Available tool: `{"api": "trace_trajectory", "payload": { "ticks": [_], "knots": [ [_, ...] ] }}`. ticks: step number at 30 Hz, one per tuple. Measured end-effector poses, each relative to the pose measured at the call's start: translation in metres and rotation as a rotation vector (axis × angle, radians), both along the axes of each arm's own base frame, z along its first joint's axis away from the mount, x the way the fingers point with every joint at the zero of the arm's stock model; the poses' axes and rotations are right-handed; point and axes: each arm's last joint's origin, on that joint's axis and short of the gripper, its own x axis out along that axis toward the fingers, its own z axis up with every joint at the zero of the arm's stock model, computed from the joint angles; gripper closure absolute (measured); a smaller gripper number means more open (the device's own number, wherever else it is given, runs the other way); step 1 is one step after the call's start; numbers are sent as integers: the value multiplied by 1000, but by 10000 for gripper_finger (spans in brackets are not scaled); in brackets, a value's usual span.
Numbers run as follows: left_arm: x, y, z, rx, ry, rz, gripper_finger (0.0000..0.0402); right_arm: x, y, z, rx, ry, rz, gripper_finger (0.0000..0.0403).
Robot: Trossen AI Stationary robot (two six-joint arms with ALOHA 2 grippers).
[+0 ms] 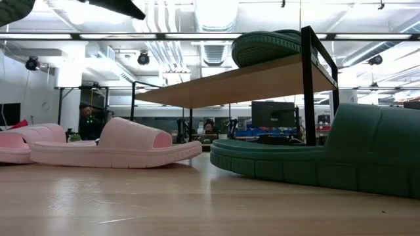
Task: Pick and place slides into the shelf
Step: Put the green slide on the shelf
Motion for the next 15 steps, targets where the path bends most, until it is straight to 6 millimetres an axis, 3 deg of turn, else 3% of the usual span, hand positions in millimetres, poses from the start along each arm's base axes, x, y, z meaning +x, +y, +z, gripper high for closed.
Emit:
{"api": "trace_trajectory", "payload": {
  "ticks": [6, 15],
  "knots": [
    [-2, 0, -2, -5, -6, -2, 187, 2, 54, -13, -116, 77, -95, 145],
    [3, -3, -7, 1, 3, -4, 187, -9, 111, -55, -62, 199, -144, 143]
  ]
}}
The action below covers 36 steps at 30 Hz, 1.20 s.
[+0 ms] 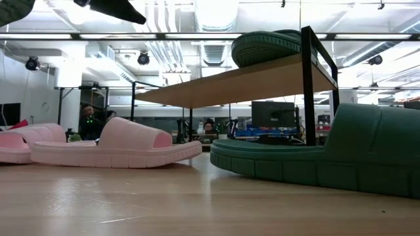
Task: Pick and place slides into the shelf
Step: Put the green slide on the shelf
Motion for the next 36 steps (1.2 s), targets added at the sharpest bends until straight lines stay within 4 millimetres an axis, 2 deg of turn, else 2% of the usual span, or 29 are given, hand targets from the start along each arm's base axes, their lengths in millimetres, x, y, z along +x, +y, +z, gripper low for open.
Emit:
{"api": "trace_trajectory", "payload": {
  "ticks": [8, 12, 17, 21, 28, 32, 36],
  "knots": [
    [4, -2, -6, 13, 21, 1, 187, 1, 24, -63, 168, 149, -132, 159],
    [6, -4, -9, 20, 32, 0, 187, 4, 30, -92, 136, 187, -167, 168],
    [7, -4, -10, 23, 37, 0, 187, 7, 31, -114, 77, 209, -183, 178],
    [7, -4, -12, 27, 43, 0, 187, 14, 29, -125, 42, 191, -205, 184],
    [6, -4, -14, 35, 51, -2, 187, 28, 20, -132, 22, 176, -249, 211],
    [6, -4, -14, 35, 51, -2, 187, 31, 18, -132, 45, 192, -270, 260],
    [6, -4, -14, 35, 51, -2, 187, 31, 17, -131, 51, 208, -272, 339]
  ]
}}
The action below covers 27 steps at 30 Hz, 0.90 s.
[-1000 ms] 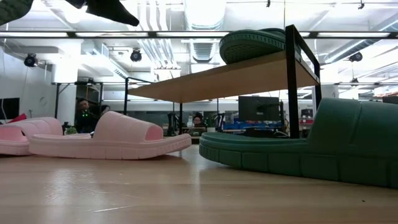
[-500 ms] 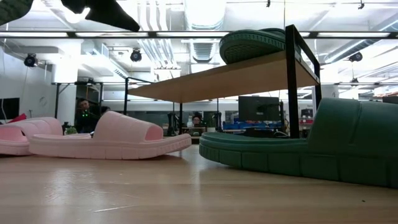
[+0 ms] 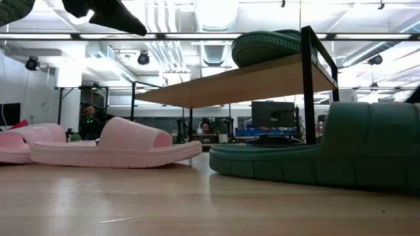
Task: Pick and place slides into the shelf
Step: Put the green slide on the shelf
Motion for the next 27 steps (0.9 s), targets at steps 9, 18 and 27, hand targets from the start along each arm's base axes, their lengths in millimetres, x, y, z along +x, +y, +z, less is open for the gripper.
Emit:
{"api": "trace_trajectory", "payload": {
  "ticks": [9, 18, 27],
  "knots": [
    [0, 0, 0, 1, 1, 0, 187, 11, 5, 50, 96, -89, 2, 390],
    [1, -3, 2, 85, 46, -52, 187, 18, 5, 144, 241, -390, -10, 390],
    [5, -13, 14, 243, 54, -165, 187, 23, -12, 202, 312, -507, -39, 390]
  ]
}}
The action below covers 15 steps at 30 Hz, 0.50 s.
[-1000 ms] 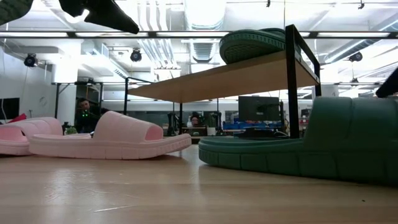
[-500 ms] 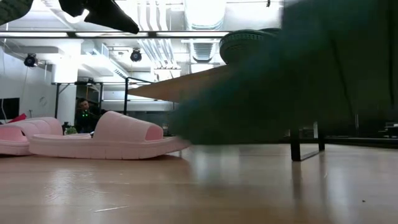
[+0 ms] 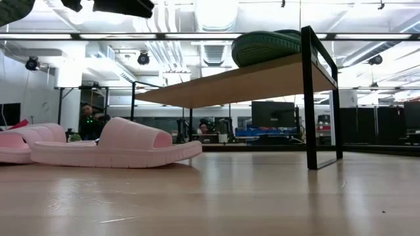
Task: Pick and place slides into the shelf
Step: Put the green slide on the shelf
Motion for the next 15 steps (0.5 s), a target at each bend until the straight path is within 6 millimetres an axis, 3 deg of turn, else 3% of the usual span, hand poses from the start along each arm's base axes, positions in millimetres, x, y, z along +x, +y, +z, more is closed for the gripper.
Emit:
{"api": "trace_trajectory", "payload": {
  "ticks": [5, 10, 15],
  "knots": [
    [0, -7, 4, 17, 2, -80, 187, 6, -6, -1, -31, 39, 2, 390],
    [-1, -16, 1, -28, 80, -330, 187, 12, -12, -1, -46, 49, -13, 390],
    [-1, -19, 5, -8, 57, -347, 187, 17, -16, -1, -49, 59, -23, 390]
  ]
}}
